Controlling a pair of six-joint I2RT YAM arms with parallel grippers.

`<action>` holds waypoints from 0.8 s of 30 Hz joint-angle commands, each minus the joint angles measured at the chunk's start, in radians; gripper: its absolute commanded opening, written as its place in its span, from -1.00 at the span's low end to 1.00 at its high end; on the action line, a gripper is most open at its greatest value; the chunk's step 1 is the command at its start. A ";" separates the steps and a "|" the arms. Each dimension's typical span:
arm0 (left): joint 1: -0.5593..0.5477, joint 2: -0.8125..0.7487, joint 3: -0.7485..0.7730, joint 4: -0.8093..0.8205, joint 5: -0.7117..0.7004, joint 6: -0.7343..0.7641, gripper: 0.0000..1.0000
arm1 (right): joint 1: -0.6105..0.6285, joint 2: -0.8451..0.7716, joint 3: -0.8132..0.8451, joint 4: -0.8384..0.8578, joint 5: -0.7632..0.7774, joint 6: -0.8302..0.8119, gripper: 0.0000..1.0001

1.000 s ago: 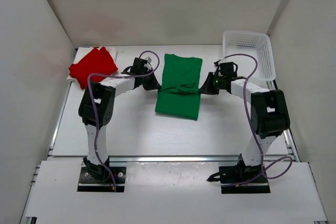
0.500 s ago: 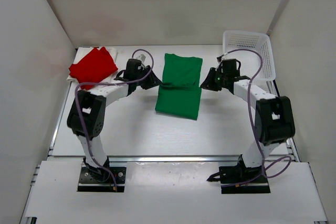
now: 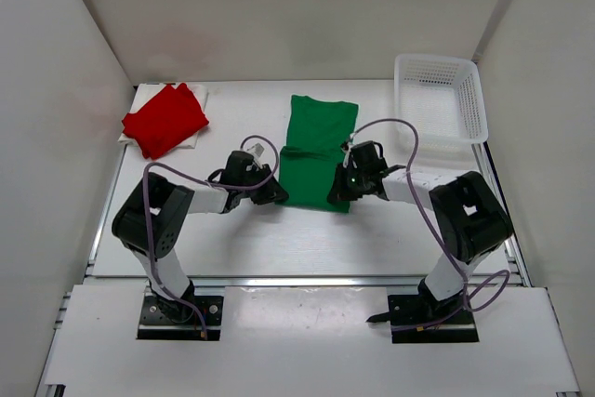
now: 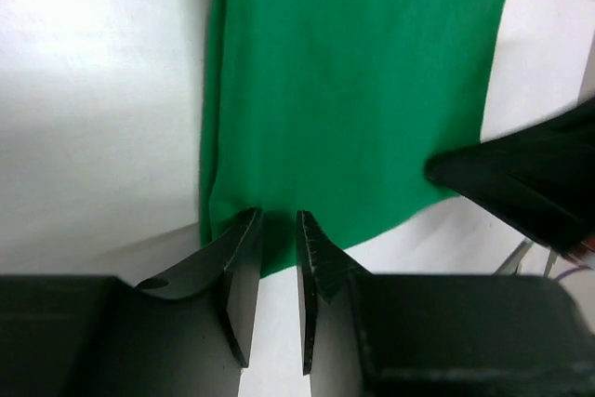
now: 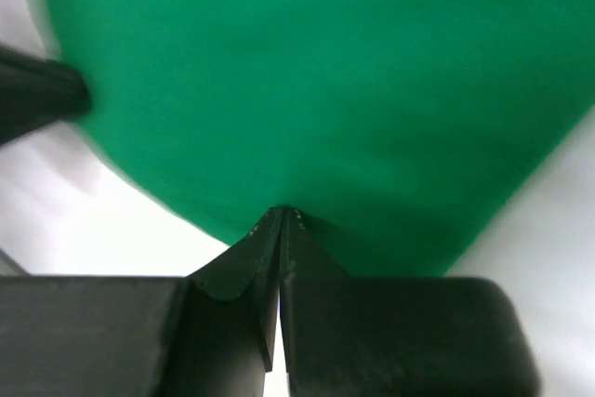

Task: Fold and stack the t-shirts
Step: Fold the folded rectangular tshirt in 1/3 of the way

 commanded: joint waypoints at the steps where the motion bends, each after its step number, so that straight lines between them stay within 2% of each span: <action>1: -0.029 -0.049 -0.098 -0.011 0.008 0.035 -0.35 | -0.026 -0.037 -0.072 0.057 0.030 0.008 -1.00; 6: -0.038 -0.187 -0.224 -0.010 0.020 0.015 -0.35 | -0.009 -0.077 -0.170 0.057 0.018 -0.009 -1.00; 12: -0.035 -0.315 -0.128 -0.083 -0.009 0.011 -0.27 | -0.042 -0.264 -0.224 0.014 -0.022 -0.018 -1.00; 15: -0.027 -0.243 -0.042 -0.068 0.003 -0.006 -0.25 | -0.087 -0.323 -0.258 0.044 -0.074 -0.009 -1.00; 19: 0.003 -0.041 0.108 -0.034 0.046 -0.035 -0.30 | -0.081 -0.312 -0.256 0.019 -0.085 -0.015 -0.99; 24: 0.088 0.127 0.227 -0.016 0.031 -0.061 -0.36 | -0.061 -0.347 -0.298 0.038 -0.079 0.002 -1.00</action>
